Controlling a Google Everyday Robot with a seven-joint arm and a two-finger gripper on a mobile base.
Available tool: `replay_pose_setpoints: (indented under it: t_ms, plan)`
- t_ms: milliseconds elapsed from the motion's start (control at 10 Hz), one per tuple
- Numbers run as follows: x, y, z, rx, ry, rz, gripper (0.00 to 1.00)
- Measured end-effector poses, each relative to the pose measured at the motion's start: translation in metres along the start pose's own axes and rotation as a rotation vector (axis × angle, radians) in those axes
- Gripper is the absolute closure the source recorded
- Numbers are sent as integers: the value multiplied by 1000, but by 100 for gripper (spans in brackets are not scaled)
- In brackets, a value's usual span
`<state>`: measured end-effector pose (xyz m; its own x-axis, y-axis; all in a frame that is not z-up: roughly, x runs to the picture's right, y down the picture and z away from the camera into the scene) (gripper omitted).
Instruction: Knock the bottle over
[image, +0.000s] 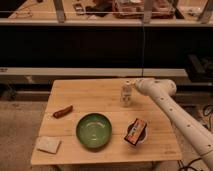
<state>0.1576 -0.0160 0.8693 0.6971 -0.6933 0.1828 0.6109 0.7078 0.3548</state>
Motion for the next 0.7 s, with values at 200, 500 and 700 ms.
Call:
replay_pose_setpoints:
  t_ms: [200,500,700]
  plan:
    - [-77,-24,-19,74,-158,-62,75]
    - [-183,-54,-68,193,-389,-196,75]
    - [-218,-64,-91,242,-464,-251,57]
